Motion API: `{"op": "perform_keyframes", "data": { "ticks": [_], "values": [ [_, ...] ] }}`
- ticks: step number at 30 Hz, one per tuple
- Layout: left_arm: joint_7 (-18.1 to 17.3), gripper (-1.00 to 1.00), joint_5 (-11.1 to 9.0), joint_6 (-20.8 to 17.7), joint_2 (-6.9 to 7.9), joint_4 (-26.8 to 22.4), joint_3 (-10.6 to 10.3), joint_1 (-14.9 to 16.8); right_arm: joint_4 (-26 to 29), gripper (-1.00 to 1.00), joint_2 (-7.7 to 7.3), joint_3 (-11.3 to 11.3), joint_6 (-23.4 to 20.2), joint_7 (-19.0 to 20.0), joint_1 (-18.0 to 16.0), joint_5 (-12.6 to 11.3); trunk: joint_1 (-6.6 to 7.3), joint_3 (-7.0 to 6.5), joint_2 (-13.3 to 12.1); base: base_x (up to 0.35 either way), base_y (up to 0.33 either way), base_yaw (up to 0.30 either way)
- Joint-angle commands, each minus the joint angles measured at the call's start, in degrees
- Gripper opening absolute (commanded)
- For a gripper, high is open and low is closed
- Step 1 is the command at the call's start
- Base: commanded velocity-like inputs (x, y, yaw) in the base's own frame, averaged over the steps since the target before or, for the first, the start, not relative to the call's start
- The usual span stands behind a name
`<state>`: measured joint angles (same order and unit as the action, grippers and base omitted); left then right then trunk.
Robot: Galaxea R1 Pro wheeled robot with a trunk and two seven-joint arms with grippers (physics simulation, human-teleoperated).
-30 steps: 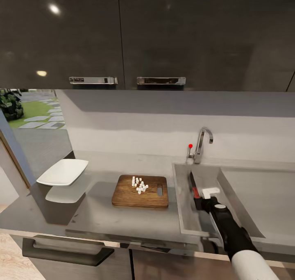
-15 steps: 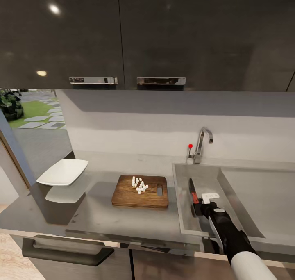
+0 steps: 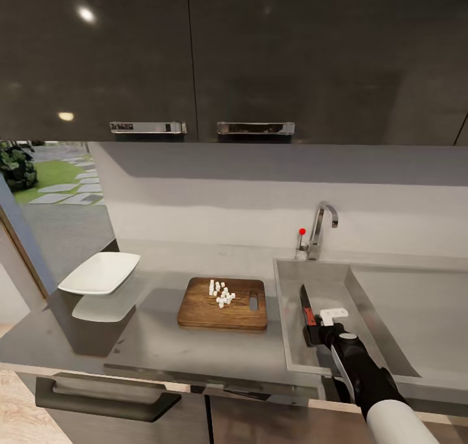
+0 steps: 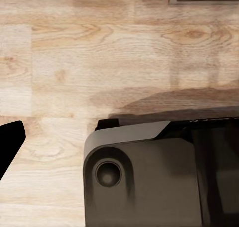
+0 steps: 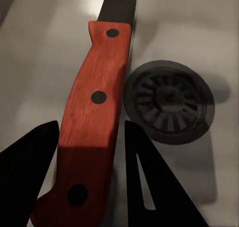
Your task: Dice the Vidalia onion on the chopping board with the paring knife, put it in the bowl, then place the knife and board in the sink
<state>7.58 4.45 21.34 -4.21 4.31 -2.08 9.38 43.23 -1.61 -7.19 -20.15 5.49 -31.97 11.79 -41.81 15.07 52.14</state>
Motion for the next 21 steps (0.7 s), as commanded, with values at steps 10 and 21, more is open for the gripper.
{"op": "perform_keyframes", "data": {
  "ticks": [10,21],
  "values": [
    [0.51,1.00,0.49,0.37,-0.01,0.26,-0.20,0.11,0.10,1.00,0.08,-0.19,-0.32,0.60,-0.02,0.61,-0.01,0.08,0.06,0.000,0.000,0.000],
    [0.52,1.00,0.51,0.30,-0.04,0.26,-0.20,0.11,1.21,1.00,0.01,-0.28,-0.51,0.59,-0.02,0.61,-0.01,0.08,0.06,0.000,0.000,0.000]
  ]
}}
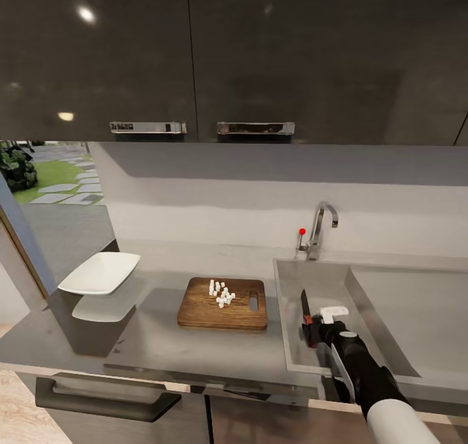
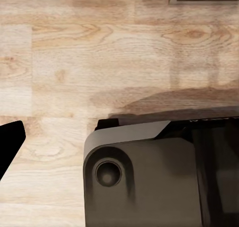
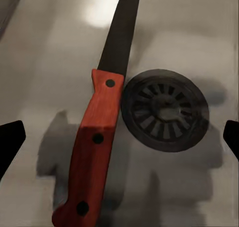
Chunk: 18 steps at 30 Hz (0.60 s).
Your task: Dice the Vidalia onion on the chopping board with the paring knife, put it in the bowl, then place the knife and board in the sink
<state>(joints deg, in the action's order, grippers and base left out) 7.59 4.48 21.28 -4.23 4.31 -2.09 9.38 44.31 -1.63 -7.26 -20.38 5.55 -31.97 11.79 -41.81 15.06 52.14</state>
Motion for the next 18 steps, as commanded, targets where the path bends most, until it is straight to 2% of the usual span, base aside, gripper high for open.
{"op": "perform_keyframes", "data": {
  "ticks": [1,3,5,7,10,13,18],
  "values": [
    [0.51,1.00,0.49,0.36,-0.05,0.26,-0.20,0.11,0.97,1.00,-0.03,-0.22,-0.40,0.49,-0.02,0.64,-0.01,0.08,0.06,0.000,0.000,0.000],
    [0.50,1.00,0.48,0.35,-0.05,0.26,-0.20,0.11,4.92,1.00,-0.10,-0.21,-1.19,0.46,-0.02,0.66,-0.01,0.08,0.06,0.000,0.000,0.000],
    [0.50,1.00,0.51,0.34,-0.07,0.26,-0.20,0.11,11.44,1.00,-0.14,-0.17,-5.02,0.50,-0.02,0.66,-0.01,0.08,0.06,0.000,0.000,0.000],
    [0.51,1.00,0.53,0.34,-0.08,0.26,-0.20,0.11,21.77,1.00,-0.14,-0.05,-13.60,0.51,-0.02,0.69,-0.01,0.08,0.06,0.000,0.000,0.000],
    [0.56,1.00,0.52,0.34,-0.01,0.20,-0.12,0.11,31.43,1.00,-0.13,-0.04,-23.66,0.51,-0.02,0.69,-0.01,0.08,0.06,0.000,0.000,0.000],
    [0.58,1.00,0.53,0.41,0.00,0.20,0.61,0.11,34.88,1.00,-0.04,-0.04,-28.63,0.52,-0.02,0.69,-0.01,0.08,0.06,0.000,0.000,0.000],
    [0.51,1.00,0.52,0.46,0.01,0.24,1.32,0.11,35.58,1.00,-0.02,-0.36,-29.77,0.52,-0.02,0.69,-0.01,0.08,0.06,0.000,0.138,0.000]
  ]
}}
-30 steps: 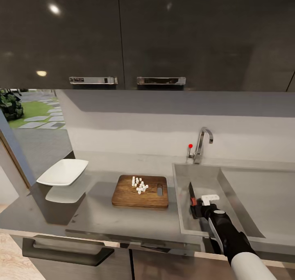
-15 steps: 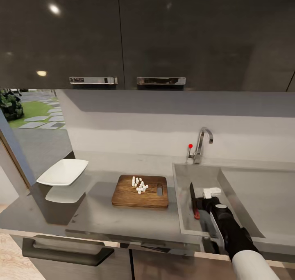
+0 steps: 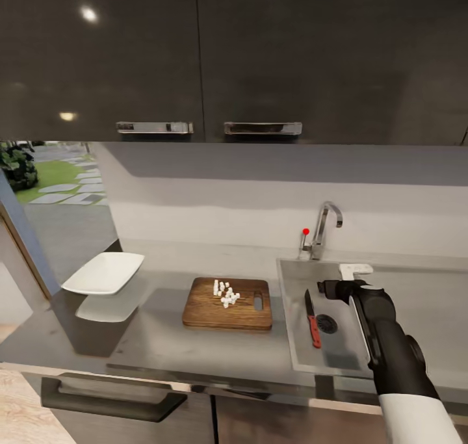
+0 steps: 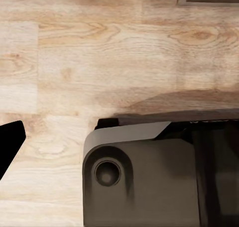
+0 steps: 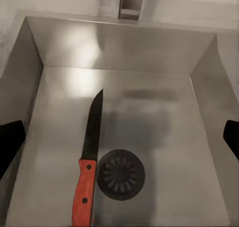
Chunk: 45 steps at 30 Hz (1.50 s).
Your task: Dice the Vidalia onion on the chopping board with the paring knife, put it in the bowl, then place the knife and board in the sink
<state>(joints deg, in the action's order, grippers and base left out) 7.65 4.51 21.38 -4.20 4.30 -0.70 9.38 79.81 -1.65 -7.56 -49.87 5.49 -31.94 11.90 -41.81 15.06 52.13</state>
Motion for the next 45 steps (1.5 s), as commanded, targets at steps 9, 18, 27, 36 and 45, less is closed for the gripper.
{"op": "perform_keyframes", "data": {
  "ticks": [9,18,27,36,45],
  "values": [
    [0.45,1.00,0.50,0.34,-0.02,0.27,0.00,0.11,0.17,1.00,0.07,-0.77,-0.40,0.61,-0.05,0.58,-0.01,0.08,0.06,0.000,0.296,-0.206],
    [0.44,1.00,0.50,0.35,0.04,0.27,0.00,0.11,0.15,1.00,0.14,-0.65,-0.40,0.59,-0.05,0.58,-0.01,0.08,0.06,0.000,0.256,-0.215],
    [0.50,1.00,0.50,0.41,-0.03,0.22,0.00,0.11,0.08,1.00,0.38,-0.48,-0.40,0.65,-0.05,0.33,-0.01,0.08,0.06,0.000,0.012,-0.007],
    [0.43,1.00,0.50,0.34,-0.09,0.26,0.00,0.11,0.08,1.00,4.47,0.61,-0.41,0.66,-0.05,-0.47,-0.01,0.08,0.06,0.000,0.164,0.000],
    [0.44,1.00,0.50,0.26,-0.02,0.27,0.00,0.11,0.08,1.00,4.69,0.70,-0.35,0.66,-0.05,-0.50,-0.01,0.08,0.06,0.000,0.126,0.000]
  ]
}}
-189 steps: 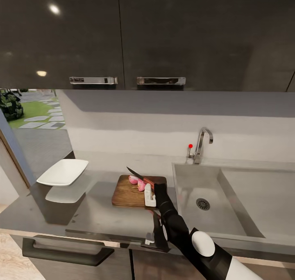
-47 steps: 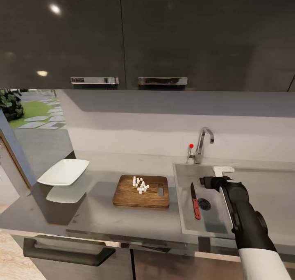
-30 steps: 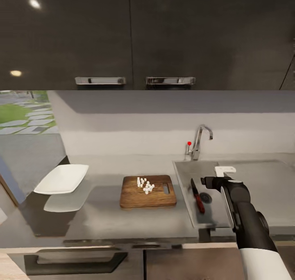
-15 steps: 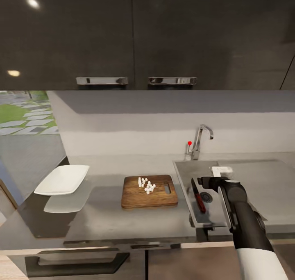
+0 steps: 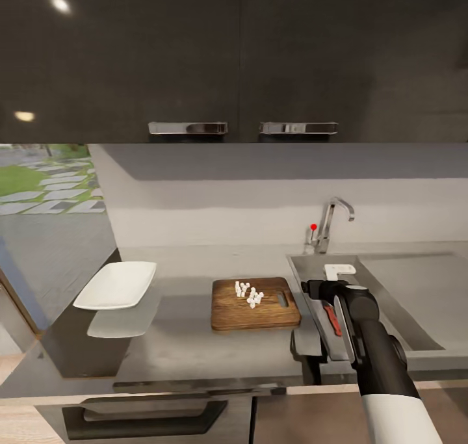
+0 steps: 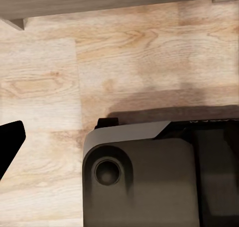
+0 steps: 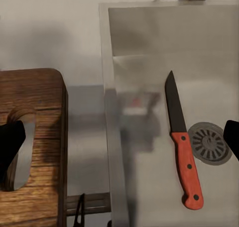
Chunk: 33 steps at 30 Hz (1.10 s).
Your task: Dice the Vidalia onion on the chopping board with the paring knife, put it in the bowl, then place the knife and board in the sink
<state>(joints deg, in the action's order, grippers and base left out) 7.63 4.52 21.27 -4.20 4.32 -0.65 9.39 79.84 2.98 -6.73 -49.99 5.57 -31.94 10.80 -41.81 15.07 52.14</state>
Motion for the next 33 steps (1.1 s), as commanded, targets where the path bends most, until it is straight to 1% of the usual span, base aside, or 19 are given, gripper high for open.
{"op": "perform_keyframes", "data": {
  "ticks": [1,7,9,12,14,15,25,33],
  "values": [
    [0.47,1.00,0.49,0.36,-0.02,0.25,-0.06,0.11,0.06,1.00,0.03,-0.13,-0.21,0.58,-0.05,0.57,-0.01,0.08,0.06,0.000,0.005,0.000],
    [0.50,1.00,0.49,0.35,-0.02,0.25,-0.06,0.11,-0.25,1.00,-0.05,-0.08,-0.14,0.73,-0.05,0.67,-0.01,0.08,0.06,0.000,0.001,0.000],
    [0.47,1.00,0.49,0.35,-0.02,0.25,-0.06,0.11,-0.45,1.00,-0.06,0.28,-0.12,0.79,-0.05,0.69,-0.01,0.08,0.06,0.000,0.000,0.000],
    [0.49,1.00,0.49,0.35,-0.02,0.25,-0.06,0.11,-0.61,1.00,-0.28,2.80,-0.04,0.84,-0.05,0.71,-0.01,0.08,0.06,0.000,0.000,0.000],
    [0.51,1.00,0.49,0.35,-0.02,0.25,-0.06,0.11,-0.64,1.00,-0.37,3.84,-0.04,0.79,-0.05,0.77,-0.01,0.08,0.06,0.000,0.000,0.000],
    [0.52,1.00,0.49,0.35,-0.02,0.25,-0.06,0.11,-0.64,1.00,-0.39,4.00,-0.06,0.78,-0.05,0.76,-0.01,0.08,0.06,0.000,0.000,0.000],
    [0.52,1.00,0.49,0.27,-0.02,0.25,-0.06,0.11,-0.65,1.00,-0.34,4.27,-0.11,0.76,-0.05,0.71,-0.01,0.08,0.06,0.000,0.000,0.001],
    [0.52,1.00,0.49,0.26,-0.02,0.25,-0.06,0.11,-0.65,1.00,-0.40,4.27,-0.11,0.76,-0.05,0.71,-0.01,0.20,0.06,0.000,0.000,0.052]
  ]
}}
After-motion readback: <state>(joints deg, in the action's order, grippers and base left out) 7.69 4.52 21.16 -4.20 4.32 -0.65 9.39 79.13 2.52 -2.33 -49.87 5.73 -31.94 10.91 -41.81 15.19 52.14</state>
